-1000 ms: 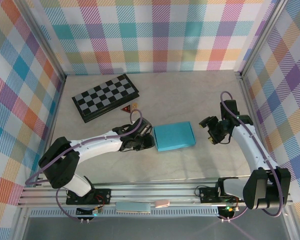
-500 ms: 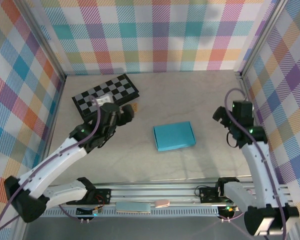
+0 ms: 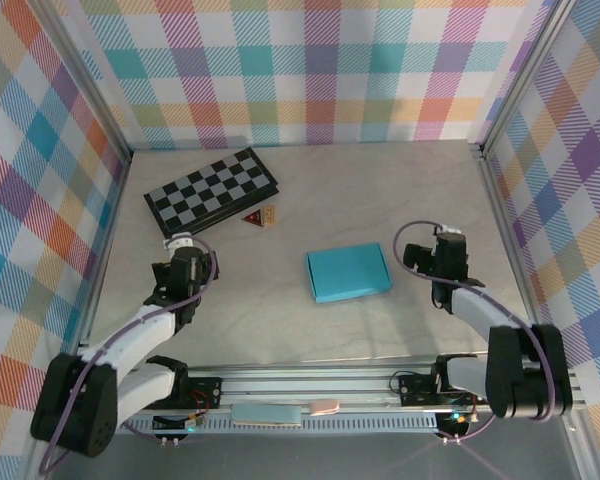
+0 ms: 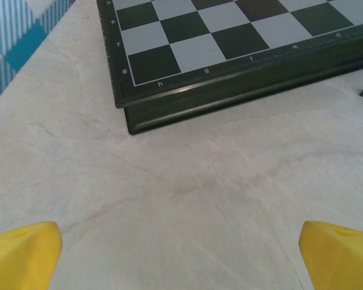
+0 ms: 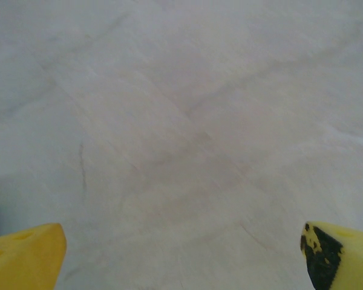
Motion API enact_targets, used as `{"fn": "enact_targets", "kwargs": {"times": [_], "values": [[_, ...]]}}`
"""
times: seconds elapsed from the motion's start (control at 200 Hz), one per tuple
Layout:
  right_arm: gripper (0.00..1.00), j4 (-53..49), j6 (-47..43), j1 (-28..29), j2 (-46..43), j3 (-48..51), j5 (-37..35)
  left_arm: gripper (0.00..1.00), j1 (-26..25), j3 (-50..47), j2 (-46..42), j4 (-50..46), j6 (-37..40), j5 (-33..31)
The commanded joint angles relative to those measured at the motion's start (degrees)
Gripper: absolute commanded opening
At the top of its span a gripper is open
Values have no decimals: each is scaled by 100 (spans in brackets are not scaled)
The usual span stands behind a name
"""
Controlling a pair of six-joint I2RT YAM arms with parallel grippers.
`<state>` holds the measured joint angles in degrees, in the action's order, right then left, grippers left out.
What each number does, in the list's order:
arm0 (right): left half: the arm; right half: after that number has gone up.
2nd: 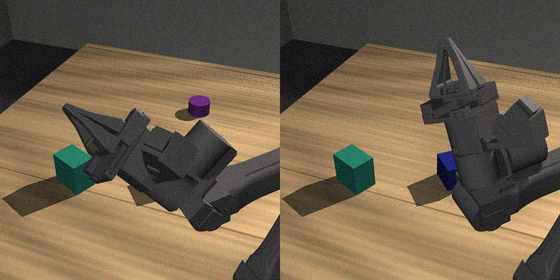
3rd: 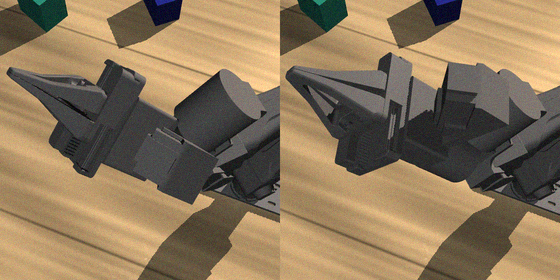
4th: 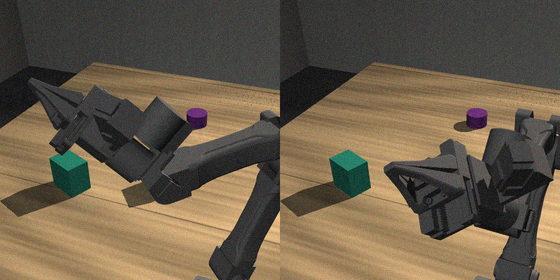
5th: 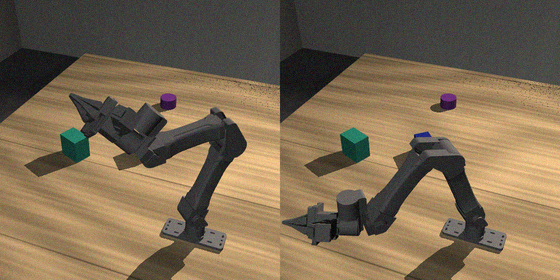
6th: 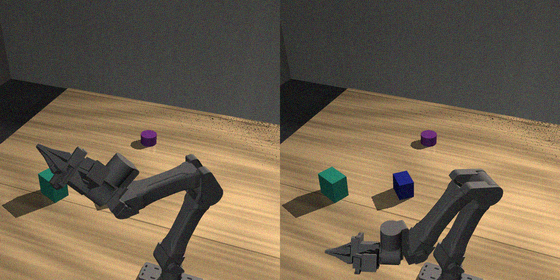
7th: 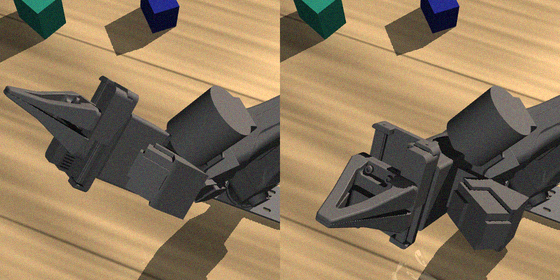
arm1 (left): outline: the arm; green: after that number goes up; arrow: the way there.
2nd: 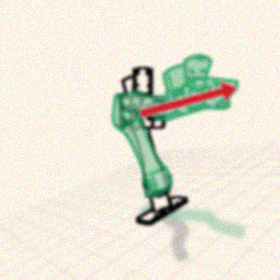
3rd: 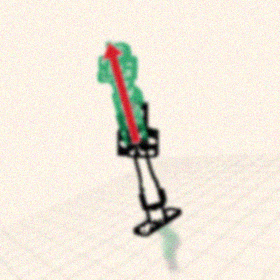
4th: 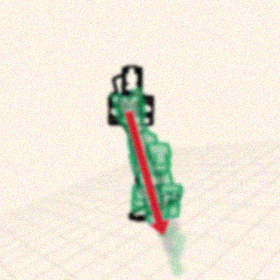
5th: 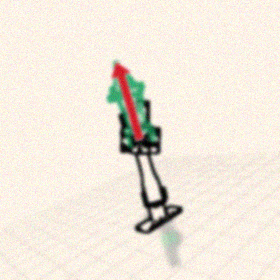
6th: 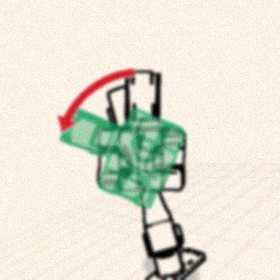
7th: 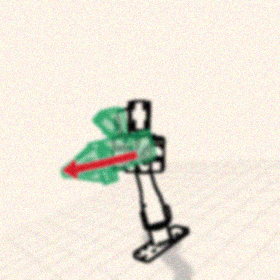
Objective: Fold the paper box
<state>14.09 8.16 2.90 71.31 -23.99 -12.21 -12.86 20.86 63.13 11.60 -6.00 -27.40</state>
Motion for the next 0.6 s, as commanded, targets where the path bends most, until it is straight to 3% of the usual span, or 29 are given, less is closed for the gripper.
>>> {"fn": "enact_targets", "kwargs": {"times": [0.0,0.215,0.27,0.33,0.38,0.595], "values": [[99,1719,-369,-26,432,21,533,100,318,-76,741,1865,463,821],[99,2765,-502,-297,1472,-171,942,100,633,279,2395,3428,799,1531],[99,3009,-586,-327,1552,-59,1195,100,713,74,2864,4414,839,1625],[99,3335,-575,-319,1615,85,1148,100,775,167,2622,3751,686,1640],[99,3432,-562,-321,1636,116,1091,100,780,122,2755,4122,730,1651],[99,3357,-632,-247,1635,79,975,100,826,243,2735,3822,636,1660]]}}
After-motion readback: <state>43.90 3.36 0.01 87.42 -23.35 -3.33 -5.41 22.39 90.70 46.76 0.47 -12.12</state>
